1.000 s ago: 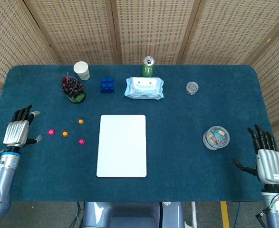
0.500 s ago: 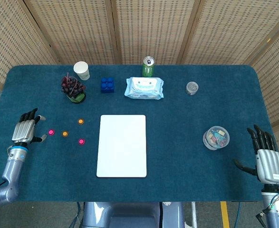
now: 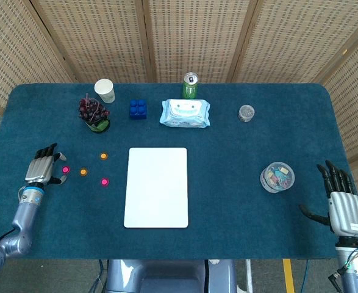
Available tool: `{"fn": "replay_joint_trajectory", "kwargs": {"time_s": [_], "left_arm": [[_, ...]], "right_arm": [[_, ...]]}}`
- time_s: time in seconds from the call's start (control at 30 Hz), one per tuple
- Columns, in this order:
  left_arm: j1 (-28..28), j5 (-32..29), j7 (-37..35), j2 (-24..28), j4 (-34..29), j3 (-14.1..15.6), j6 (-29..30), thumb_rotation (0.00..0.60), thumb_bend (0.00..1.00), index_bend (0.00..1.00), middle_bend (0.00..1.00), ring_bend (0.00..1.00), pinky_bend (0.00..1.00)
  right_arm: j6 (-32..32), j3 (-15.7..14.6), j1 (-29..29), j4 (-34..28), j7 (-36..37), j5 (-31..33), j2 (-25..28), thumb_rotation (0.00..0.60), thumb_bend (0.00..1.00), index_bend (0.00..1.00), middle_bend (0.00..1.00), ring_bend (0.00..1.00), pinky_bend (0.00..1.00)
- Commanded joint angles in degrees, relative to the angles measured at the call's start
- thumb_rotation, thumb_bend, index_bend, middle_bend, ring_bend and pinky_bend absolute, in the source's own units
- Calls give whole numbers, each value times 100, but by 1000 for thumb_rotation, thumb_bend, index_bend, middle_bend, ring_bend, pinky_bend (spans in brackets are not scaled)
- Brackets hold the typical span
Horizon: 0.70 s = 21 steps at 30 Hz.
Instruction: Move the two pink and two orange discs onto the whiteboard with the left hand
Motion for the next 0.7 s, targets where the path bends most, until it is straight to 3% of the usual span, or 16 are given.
{"fn": "replay_joint_trajectory", "kwargs": {"time_s": [0.03,0.7], "left_arm": [[-27,-13,8,-60,81,1,-16,600,298,338,0,0,0],[-68,-289,314,-106,128,-27,-78,600,334,445,0,0,0]], "right_arm": [[-5,0,2,6,3,4,-3,600,232,0,0,0,0],[-19,8,3,-13,38,34,3,600,234,0,0,0,0]]}}
